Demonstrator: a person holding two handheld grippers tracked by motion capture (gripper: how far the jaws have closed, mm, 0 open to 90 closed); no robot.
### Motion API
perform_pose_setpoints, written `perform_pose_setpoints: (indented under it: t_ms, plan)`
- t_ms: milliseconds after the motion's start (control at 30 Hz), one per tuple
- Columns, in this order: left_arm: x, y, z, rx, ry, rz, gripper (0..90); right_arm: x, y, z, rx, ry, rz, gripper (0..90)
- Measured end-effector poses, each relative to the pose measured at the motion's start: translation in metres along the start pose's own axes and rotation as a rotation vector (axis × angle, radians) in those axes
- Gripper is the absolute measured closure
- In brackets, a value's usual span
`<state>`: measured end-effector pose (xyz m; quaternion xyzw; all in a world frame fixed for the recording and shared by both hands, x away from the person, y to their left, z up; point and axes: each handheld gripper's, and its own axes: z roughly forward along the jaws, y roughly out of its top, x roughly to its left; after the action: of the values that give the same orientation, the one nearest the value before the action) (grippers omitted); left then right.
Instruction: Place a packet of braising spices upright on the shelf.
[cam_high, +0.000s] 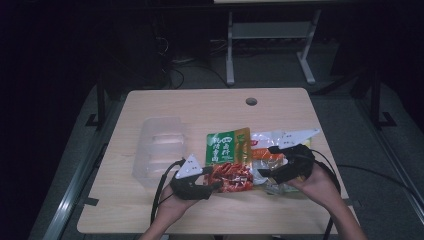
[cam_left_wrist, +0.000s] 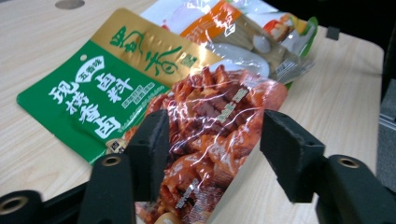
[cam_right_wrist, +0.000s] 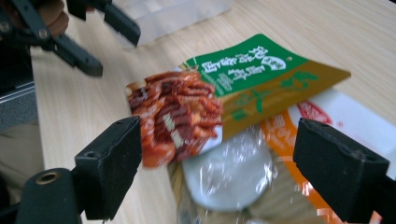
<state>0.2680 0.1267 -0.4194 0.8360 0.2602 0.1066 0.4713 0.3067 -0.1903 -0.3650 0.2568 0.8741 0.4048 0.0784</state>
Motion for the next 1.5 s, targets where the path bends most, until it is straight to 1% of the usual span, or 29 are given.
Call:
perform_pose_setpoints:
  t_ms: [33, 100, 167, 267, 333, 400, 467, 500, 533, 567, 633, 667, 700, 767, 800, 867, 900, 1000, 1033, 1100, 1133, 1167, 1200, 1267, 1333, 1367, 1433, 1467, 1500]
  plan:
    - [0.001, -0.001, 0.002, 0.005, 0.006, -0.001, 44.1, -0.002, 0.004, 0.004, 0.008, 0.001, -0.005, 16.1]
    - [0.003, -0.002, 0.008, 0.014, -0.005, -0.032, 47.3, -0.004, 0.012, 0.01, 0.021, 0.005, 0.001, 16.9]
    - [0.005, -0.004, 0.012, 0.027, -0.002, -0.044, 50.2, -0.009, 0.019, 0.018, 0.032, 0.007, 0.019, 16.9]
    - [0.006, -0.007, 0.018, 0.066, 0.007, -0.034, 55.0, -0.018, 0.029, 0.029, 0.062, 0.001, 0.028, 18.5]
    - [0.006, -0.009, 0.022, 0.086, 0.006, -0.025, 56.5, -0.025, 0.034, 0.036, 0.09, -0.004, 0.052, 19.1]
    - [0.004, -0.011, 0.025, 0.099, 0.004, -0.038, 57.3, -0.034, 0.038, 0.043, 0.111, -0.009, 0.074, 20.2]
    - [0.004, -0.012, 0.027, 0.105, 0.002, -0.037, 57.8, -0.041, 0.041, 0.048, 0.127, -0.015, 0.098, 20.5]
    - [0.004, -0.013, 0.03, 0.13, 0.0, -0.015, 57.8, -0.045, 0.043, 0.052, 0.141, -0.022, 0.115, 21.0]
    - [0.004, -0.013, 0.03, 0.13, 0.0, -0.015, 57.7, -0.045, 0.043, 0.052, 0.141, -0.022, 0.115, 21.0]
    - [0.003, -0.014, 0.032, 0.129, 0.001, -0.022, 57.7, -0.048, 0.044, 0.055, 0.151, -0.028, 0.12, 21.2]
    - [0.002, -0.016, 0.035, 0.151, 0.007, -0.013, 57.0, -0.056, 0.043, 0.064, 0.175, -0.028, 0.164, 22.6]
    - [0.002, -0.016, 0.035, 0.151, 0.007, -0.013, 56.9, -0.056, 0.043, 0.064, 0.175, -0.028, 0.164, 22.6]
    - [0.003, -0.018, 0.036, 0.163, 0.001, -0.019, 56.9, -0.06, 0.041, 0.071, 0.202, -0.031, 0.185, 22.6]
    - [0.003, -0.018, 0.037, 0.168, 0.002, -0.022, 56.5, -0.062, 0.041, 0.074, 0.213, -0.029, 0.189, 22.8]
    - [0.003, -0.02, 0.038, 0.181, -0.002, -0.027, 56.5, -0.064, 0.04, 0.076, 0.225, -0.03, 0.193, 23.5]
    - [0.005, -0.021, 0.04, 0.188, -0.002, -0.021, 56.3, -0.069, 0.038, 0.084, 0.248, -0.031, 0.222, 25.5]
    - [0.005, -0.021, 0.04, 0.188, -0.002, -0.021, 56.2, -0.069, 0.038, 0.084, 0.248, -0.031, 0.222, 25.5]
    - [0.005, -0.021, 0.04, 0.194, -0.001, -0.019, 56.1, -0.074, 0.036, 0.091, 0.272, -0.024, 0.255, 28.9]
    - [0.005, -0.021, 0.041, 0.193, -0.003, -0.027, 56.1, -0.076, 0.034, 0.097, 0.289, -0.008, 0.276, 32.2]
    - [0.005, -0.022, 0.041, 0.199, -0.003, -0.018, 56.1, -0.077, 0.034, 0.1, 0.293, 0.004, 0.279, 37.5]
    - [0.005, -0.022, 0.041, 0.199, -0.003, -0.018, 56.1, -0.077, 0.034, 0.1, 0.293, 0.004, 0.279, 37.5]
    - [0.005, -0.022, 0.042, 0.202, -0.002, -0.009, 56.2, -0.077, 0.033, 0.104, 0.295, 0.038, 0.29, 43.8]
    - [0.005, -0.022, 0.042, 0.203, -0.002, -0.005, 56.2, -0.076, 0.033, 0.106, 0.304, 0.04, 0.286, 48.1]
    - [0.005, -0.023, 0.043, 0.199, -0.004, -0.012, 56.2, -0.075, 0.032, 0.109, 0.319, 0.052, 0.297, 55.1]
    - [0.005, -0.023, 0.044, 0.202, -0.005, -0.018, 56.3, -0.075, 0.032, 0.108, 0.306, 0.07, 0.31, 64.3]
    - [0.005, -0.023, 0.044, 0.2, -0.003, -0.011, 56.2, -0.076, 0.032, 0.108, 0.305, 0.077, 0.312, 69.4]
    - [0.005, -0.024, 0.044, 0.197, -0.003, -0.01, 56.2, -0.076, 0.032, 0.106, 0.294, 0.1, 0.309, 79.4]
    - [0.004, -0.024, 0.044, 0.19, -0.002, -0.015, 56.2, -0.076, 0.032, 0.106, 0.294, 0.1, 0.309, 79.4]
    - [0.004, -0.023, 0.044, 0.184, 0.0, -0.024, 54.9, -0.075, 0.033, 0.105, 0.298, 0.114, 0.304, 86.3]
